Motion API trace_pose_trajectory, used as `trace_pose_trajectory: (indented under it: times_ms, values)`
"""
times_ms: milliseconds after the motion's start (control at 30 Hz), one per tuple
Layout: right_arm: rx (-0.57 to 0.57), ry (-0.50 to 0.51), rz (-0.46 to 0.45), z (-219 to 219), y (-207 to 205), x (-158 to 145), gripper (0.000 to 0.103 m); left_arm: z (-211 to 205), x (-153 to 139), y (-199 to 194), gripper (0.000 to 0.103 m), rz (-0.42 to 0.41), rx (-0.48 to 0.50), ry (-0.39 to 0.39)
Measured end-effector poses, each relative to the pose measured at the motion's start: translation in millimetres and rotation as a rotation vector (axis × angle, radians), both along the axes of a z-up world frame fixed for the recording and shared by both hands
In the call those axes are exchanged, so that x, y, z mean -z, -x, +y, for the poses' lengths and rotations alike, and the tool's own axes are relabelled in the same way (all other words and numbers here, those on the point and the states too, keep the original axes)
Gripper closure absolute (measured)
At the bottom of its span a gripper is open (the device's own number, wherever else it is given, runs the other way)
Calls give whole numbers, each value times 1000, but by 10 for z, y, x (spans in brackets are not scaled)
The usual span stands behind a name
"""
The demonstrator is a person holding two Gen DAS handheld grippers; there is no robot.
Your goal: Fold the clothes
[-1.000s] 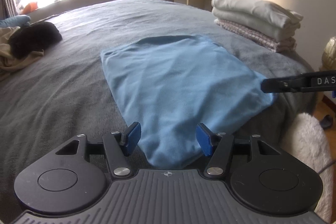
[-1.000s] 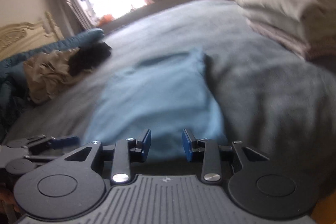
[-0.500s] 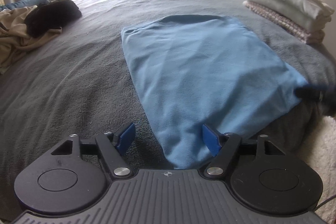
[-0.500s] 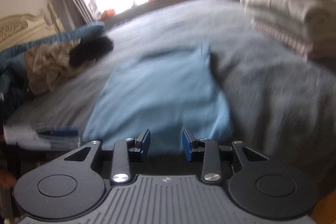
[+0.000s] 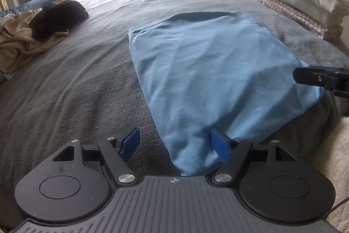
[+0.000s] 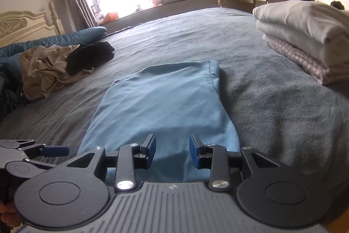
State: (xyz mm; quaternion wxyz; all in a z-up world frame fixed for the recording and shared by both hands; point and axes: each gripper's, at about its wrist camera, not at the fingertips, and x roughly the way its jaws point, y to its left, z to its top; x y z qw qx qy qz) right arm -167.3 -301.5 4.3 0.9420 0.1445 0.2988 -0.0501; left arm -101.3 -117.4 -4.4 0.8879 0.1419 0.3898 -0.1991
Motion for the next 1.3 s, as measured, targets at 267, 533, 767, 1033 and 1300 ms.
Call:
trace_pose_trajectory:
  times_ms: [267, 533, 767, 1033, 1300]
  values:
    - [-7, -14, 67, 18, -78, 240, 67, 2, 7, -2, 29, 0, -1, -7]
    - [0, -11, 70, 41, -56, 281, 67, -4, 20, -11, 26, -2, -3, -12]
    - [2, -10, 71, 49, -43, 293, 66, -5, 24, -8, 25, -5, -3, -15]
    - [-1, -3, 68, 49, -54, 301, 63, -6, 33, 10, 24, -10, -4, -20]
    - [-2, -8, 65, 45, -45, 310, 61, -13, 35, 12, 23, -13, -5, -27]
